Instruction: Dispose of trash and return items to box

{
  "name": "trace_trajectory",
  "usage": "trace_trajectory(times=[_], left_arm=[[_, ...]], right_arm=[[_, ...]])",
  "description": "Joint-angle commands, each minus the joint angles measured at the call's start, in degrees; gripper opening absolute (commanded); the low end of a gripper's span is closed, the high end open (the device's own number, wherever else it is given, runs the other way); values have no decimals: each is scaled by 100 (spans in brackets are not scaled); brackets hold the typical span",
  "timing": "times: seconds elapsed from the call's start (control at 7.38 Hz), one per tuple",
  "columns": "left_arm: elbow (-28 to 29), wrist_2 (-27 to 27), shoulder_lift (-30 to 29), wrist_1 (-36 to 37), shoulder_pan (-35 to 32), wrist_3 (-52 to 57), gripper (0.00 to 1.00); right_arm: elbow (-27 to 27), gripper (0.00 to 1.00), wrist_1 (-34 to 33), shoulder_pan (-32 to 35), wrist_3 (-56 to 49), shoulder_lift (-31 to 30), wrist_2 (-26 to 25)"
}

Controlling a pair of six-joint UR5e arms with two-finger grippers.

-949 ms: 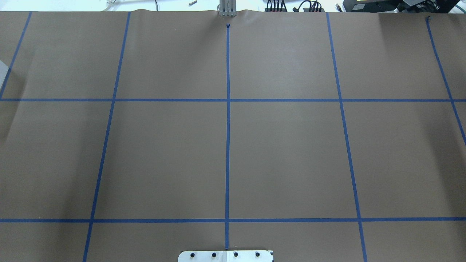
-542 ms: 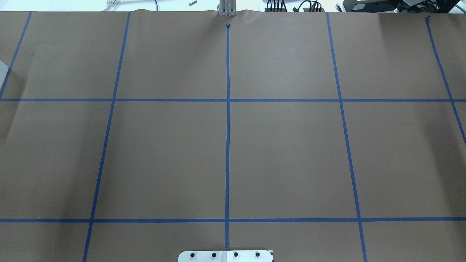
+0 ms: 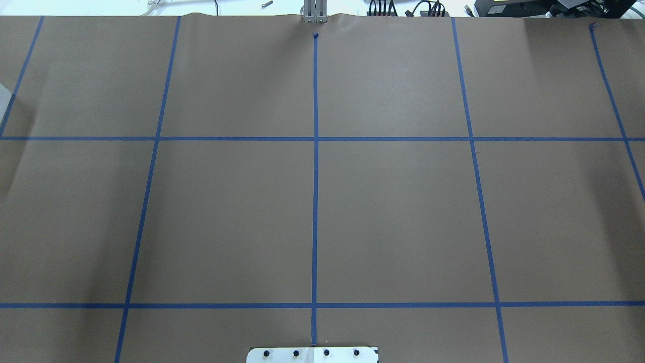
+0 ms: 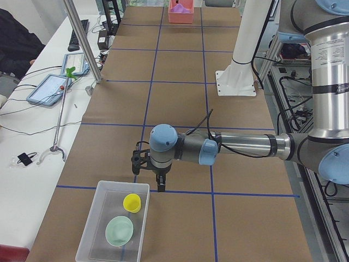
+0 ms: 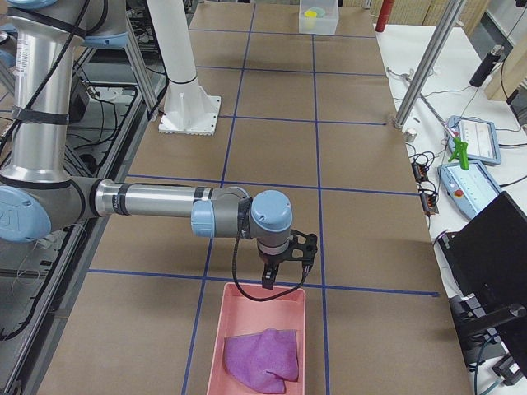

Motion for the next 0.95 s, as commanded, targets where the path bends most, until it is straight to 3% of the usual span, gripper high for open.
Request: trace_trajectory(times=[0.0, 0.81], left_arm=[[-13, -9, -21, -1, 9, -9, 98], [22, 0, -91, 8, 9, 0, 98]], right_arm=[[5, 100, 0, 1, -2, -5, -11], [-21, 100, 0, -8, 33, 21, -2]])
